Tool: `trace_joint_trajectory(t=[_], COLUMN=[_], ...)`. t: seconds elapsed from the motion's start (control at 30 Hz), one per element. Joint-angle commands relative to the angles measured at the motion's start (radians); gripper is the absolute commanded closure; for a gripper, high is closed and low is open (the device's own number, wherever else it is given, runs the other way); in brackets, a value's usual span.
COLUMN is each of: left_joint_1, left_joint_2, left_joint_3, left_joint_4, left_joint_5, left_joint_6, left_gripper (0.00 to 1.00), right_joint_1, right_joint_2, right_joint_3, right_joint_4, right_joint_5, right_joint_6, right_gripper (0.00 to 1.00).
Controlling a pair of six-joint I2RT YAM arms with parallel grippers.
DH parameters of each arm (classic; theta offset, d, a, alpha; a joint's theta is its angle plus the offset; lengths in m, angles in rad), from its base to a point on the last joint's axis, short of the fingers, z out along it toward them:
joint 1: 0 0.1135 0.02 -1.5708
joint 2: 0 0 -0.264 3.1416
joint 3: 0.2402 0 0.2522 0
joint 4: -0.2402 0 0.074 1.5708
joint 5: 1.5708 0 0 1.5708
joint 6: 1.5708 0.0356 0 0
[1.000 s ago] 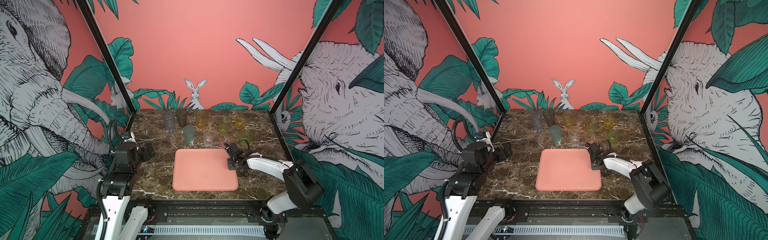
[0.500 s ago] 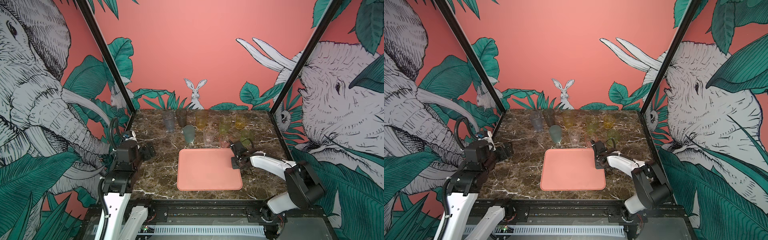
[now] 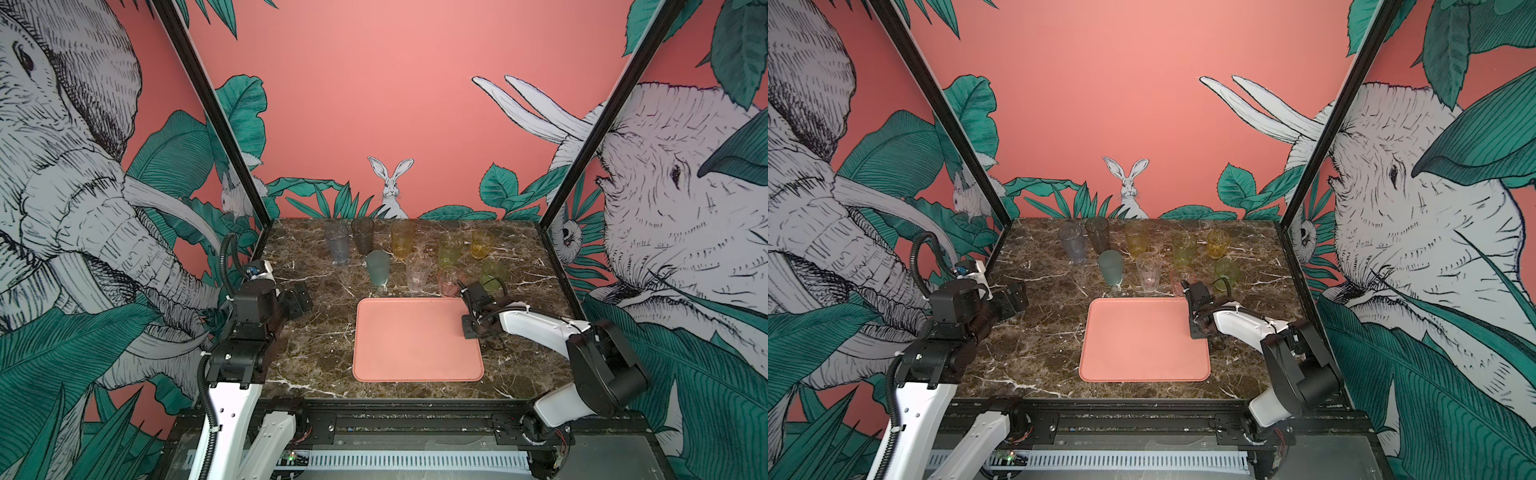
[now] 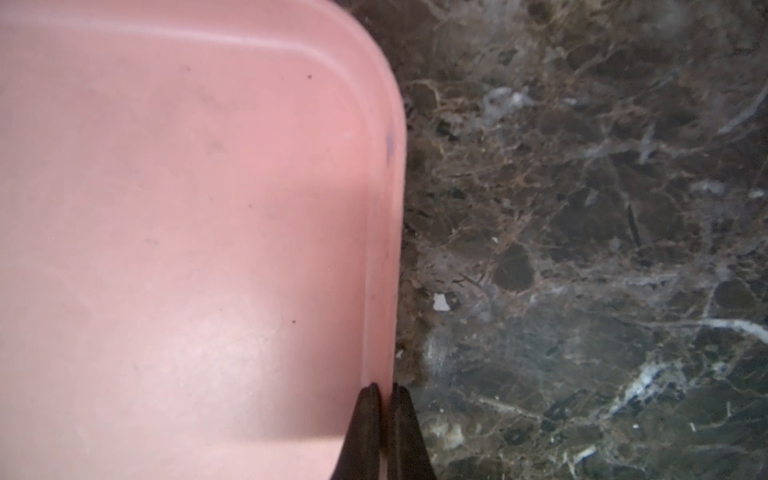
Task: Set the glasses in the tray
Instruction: 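Drag the pink tray with the right gripper toward the table centre, then release the tray and raise the right gripper while the left gripper reaches toward cups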
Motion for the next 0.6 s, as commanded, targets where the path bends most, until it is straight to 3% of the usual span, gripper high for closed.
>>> trace_joint_trajectory(t=[0.0,0.2,0.57], left_joint_1=[-0.003,-0.004,-0.004], left_joint_2=[0.004,0.010,0.118], left_joint_3=[-0.006,-0.004,0.090], left_joint_4=[0.013,0.010,-0.094], left_joint_5=[0.005,0.015,0.093], left_joint_6=[-0.010,-0.017,-0.025], left_gripper=[0.05,0.06,0.08], right_joint_1=[-0.001,-0.001,-0.001], right_joint_2=[-0.017,-0.074,-0.281], right_joint_3=[-0.012,-0.025,0.038], right_joint_4=[-0.027,-0.028,-0.111], right_joint_5=[0.005,0.003,-0.007], right_joint_6=[0.008,0.023,-0.003], right_gripper=[0.89,0.67,0.52])
